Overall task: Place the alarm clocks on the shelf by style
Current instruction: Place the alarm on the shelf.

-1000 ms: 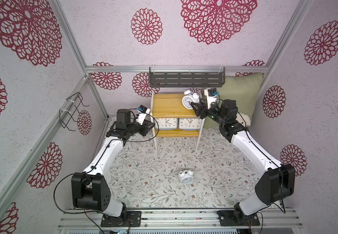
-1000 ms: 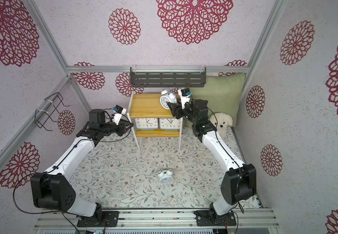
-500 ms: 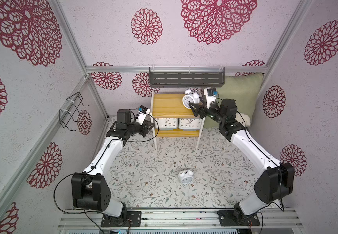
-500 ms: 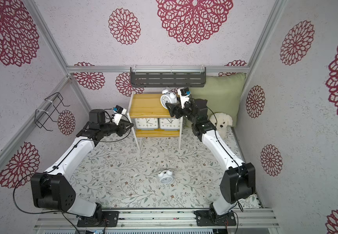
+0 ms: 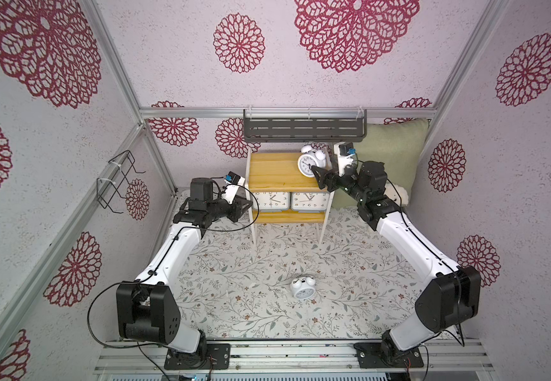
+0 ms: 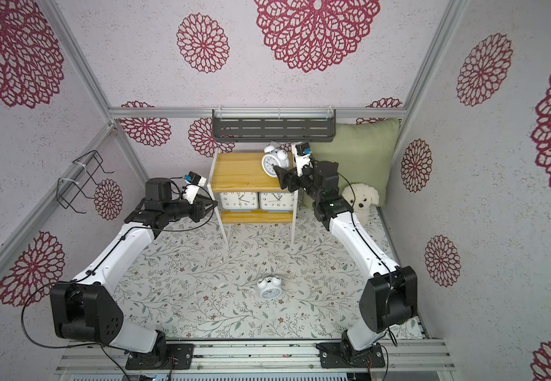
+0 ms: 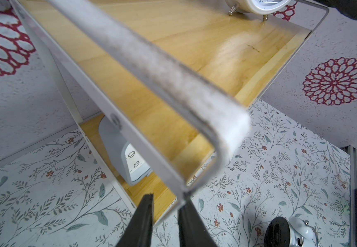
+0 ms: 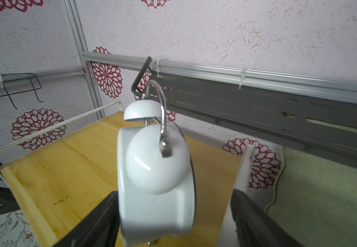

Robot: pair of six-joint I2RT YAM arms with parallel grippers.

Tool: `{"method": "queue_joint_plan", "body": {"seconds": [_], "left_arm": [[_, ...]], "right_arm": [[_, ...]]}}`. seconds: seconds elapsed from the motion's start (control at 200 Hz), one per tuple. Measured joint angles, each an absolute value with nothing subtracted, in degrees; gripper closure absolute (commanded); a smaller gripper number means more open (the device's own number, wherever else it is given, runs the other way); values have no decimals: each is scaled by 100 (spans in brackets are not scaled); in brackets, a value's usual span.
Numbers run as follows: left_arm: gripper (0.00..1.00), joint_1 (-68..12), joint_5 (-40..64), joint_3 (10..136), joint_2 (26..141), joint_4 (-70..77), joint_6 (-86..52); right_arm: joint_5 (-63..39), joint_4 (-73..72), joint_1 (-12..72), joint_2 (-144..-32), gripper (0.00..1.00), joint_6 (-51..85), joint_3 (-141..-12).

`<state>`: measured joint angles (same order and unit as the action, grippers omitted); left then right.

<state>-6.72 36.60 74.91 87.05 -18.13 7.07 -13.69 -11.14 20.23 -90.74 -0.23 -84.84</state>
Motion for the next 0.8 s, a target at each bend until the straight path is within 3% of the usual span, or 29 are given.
{"method": "queue_joint_plan", "body": {"seconds": [0.801], "left_arm": [[73,-672,3634,7491,8705,-1835,727]], "right_arm": [[-781,-954,2018,-8890,14,-281,-8405]]}}
